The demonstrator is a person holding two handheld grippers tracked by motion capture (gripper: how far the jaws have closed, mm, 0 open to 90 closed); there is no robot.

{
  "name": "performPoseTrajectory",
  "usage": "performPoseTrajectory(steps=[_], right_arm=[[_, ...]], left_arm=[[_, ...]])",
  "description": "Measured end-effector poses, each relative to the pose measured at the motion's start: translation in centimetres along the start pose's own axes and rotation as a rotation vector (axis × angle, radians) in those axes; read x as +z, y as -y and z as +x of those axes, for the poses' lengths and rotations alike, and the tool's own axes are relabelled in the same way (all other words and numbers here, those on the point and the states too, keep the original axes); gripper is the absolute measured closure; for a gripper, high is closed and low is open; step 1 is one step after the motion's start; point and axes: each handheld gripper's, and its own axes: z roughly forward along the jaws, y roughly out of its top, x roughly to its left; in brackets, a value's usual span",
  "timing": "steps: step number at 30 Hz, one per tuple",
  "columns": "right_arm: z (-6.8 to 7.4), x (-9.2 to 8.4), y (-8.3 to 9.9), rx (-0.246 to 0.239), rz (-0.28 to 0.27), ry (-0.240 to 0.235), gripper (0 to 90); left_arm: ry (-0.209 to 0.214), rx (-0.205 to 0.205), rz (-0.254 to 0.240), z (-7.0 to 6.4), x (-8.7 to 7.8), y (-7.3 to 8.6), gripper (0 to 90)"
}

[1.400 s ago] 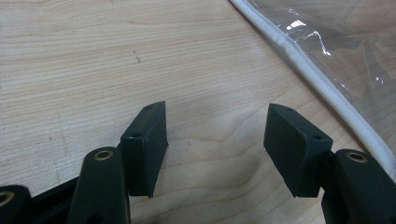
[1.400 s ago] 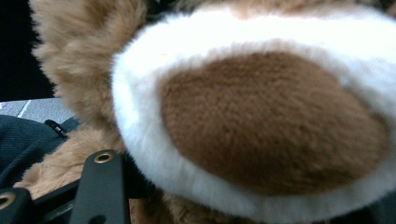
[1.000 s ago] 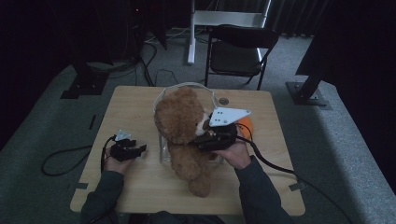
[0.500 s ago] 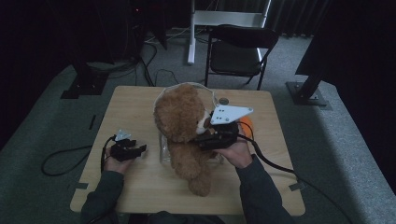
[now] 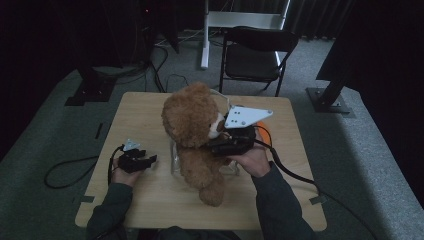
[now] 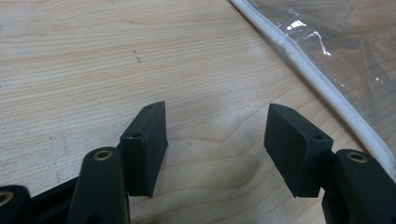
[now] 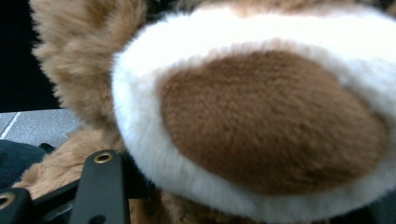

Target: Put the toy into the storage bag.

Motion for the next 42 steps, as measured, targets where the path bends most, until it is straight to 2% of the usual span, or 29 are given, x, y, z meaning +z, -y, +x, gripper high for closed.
performPoseTrajectory(steps=[10,28,34,42], right_arm=[[0.0,-0.1,-0.8,-0.005,-0.008,0.011,37.6],[-0.1,-0.5,-3.9,-0.045,-0.037,0.026,37.6],[-0.5,-0.9,-4.8,-0.043,-0.052,0.021,37.6],[-0.2,-1.5,-5.8,-0.061,-0.074,0.028,37.6]], left_arm=[[0.001,0.001,0.001,0.0,0.0,0.0,39.9],[0.003,-0.001,0.001,0.0,0.0,0.0,39.9],[0.004,-0.003,0.001,0.0,0.0,0.0,39.9],[0.003,-0.004,0.001,0.0,0.0,0.0,39.9]])
